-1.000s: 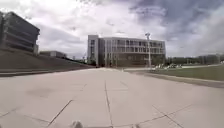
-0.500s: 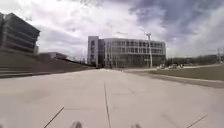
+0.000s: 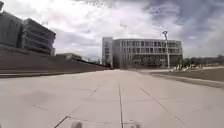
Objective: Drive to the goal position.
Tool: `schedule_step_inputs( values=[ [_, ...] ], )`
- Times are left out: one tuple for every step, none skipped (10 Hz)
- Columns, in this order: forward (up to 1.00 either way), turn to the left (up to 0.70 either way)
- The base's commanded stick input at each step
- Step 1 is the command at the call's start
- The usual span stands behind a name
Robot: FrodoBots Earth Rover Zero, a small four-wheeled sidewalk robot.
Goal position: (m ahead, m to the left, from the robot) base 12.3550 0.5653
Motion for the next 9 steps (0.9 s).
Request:
schedule_step_inputs(
  values=[
    [0.7,0.0],
    [0.7,0.0],
    [0.7,0.0],
    [0.7,0.0],
    [0.7,0.0],
    [0.7,0.0],
    [0.7,0.0],
    [0.7,0.0],
    [0.7,0.0]
  ],
)
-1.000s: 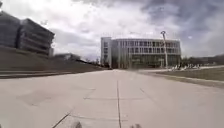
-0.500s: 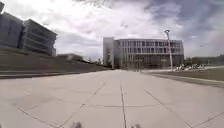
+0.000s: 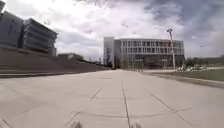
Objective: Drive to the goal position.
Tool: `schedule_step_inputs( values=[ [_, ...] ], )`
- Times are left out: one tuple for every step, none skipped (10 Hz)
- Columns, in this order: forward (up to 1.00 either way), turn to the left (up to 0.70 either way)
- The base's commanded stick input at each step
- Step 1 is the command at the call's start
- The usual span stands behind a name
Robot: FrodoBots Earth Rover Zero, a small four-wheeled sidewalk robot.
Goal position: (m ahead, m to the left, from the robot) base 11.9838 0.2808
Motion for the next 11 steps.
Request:
schedule_step_inputs(
  values=[
    [0.7,0.0],
    [0.7,0.0],
    [0.7,0.0],
    [0.7,0.0],
    [0.7,0.0],
    [0.7,0.0],
    [0.7,0.0],
    [0.7,0.0],
    [0.7,0.0],
    [0.7,-0.04],
    [0.7,-0.17]
  ],
)
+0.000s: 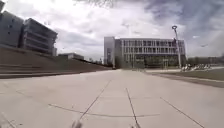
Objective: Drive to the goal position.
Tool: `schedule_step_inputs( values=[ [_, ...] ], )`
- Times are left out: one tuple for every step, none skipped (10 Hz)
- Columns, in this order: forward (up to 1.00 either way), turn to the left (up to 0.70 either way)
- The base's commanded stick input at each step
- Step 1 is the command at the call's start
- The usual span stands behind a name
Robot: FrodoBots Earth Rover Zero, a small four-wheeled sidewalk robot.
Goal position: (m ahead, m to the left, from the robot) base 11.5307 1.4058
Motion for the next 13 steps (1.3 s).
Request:
schedule_step_inputs(
  values=[
    [0.7,-0.11],
    [0.7,-0.06],
    [0.7,-0.01],
    [0.7,0.0],
    [0.7,0.0],
    [0.7,0.0],
    [0.7,0.0],
    [0.7,0.0],
    [0.7,0.0],
    [0.7,0.0],
    [0.7,0.0],
    [0.7,0.0],
    [0.7,0.0]
  ],
)
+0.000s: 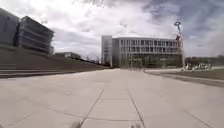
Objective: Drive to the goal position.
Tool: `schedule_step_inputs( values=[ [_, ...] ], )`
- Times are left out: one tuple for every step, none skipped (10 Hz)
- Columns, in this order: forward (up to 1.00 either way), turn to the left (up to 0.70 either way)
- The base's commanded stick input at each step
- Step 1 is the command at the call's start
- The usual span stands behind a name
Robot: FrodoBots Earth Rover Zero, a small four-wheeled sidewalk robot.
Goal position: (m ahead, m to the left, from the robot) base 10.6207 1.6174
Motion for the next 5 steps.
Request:
schedule_step_inputs(
  values=[
    [0.7,0.0],
    [0.7,0.0],
    [0.7,0.0],
    [0.7,0.0],
    [0.7,0.0]
  ],
)
